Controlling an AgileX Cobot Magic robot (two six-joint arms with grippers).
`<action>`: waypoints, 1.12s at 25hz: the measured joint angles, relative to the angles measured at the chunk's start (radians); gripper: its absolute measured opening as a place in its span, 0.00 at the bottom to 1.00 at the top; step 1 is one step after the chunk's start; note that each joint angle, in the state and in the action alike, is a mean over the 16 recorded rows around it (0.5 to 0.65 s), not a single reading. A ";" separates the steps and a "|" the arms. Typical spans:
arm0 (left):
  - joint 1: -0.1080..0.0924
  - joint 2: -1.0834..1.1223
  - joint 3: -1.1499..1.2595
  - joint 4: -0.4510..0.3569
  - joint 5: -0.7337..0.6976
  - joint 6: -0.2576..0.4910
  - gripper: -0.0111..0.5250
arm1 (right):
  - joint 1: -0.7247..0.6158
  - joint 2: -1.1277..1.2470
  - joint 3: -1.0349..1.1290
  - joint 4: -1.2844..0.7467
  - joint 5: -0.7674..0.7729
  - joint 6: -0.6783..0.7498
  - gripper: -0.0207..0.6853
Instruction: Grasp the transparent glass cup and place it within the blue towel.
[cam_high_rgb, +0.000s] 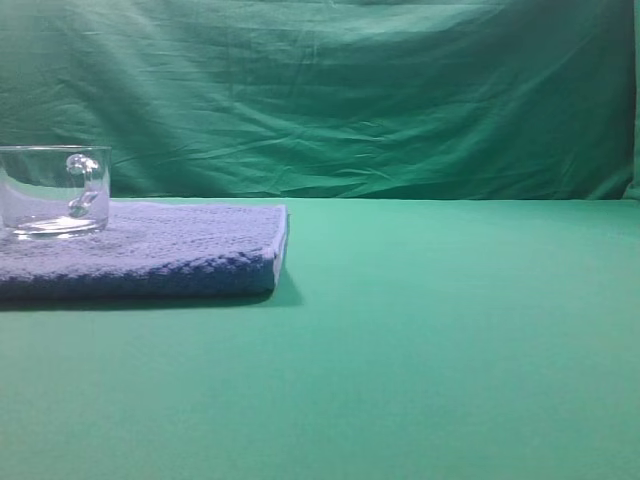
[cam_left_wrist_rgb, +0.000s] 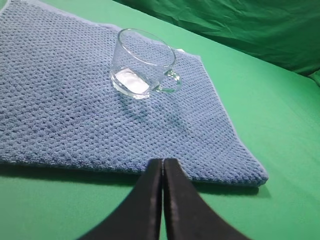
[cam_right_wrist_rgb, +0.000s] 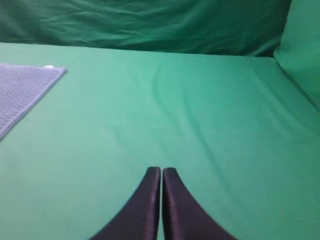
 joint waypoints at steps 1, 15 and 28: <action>0.000 0.000 0.000 0.000 0.000 0.000 0.02 | -0.009 0.000 0.008 -0.001 -0.007 0.000 0.03; 0.000 0.000 0.000 0.000 0.000 0.000 0.02 | -0.044 0.000 0.031 -0.014 -0.034 -0.001 0.03; 0.000 0.000 0.000 0.000 0.000 0.000 0.02 | -0.044 0.000 0.031 -0.016 -0.035 -0.002 0.03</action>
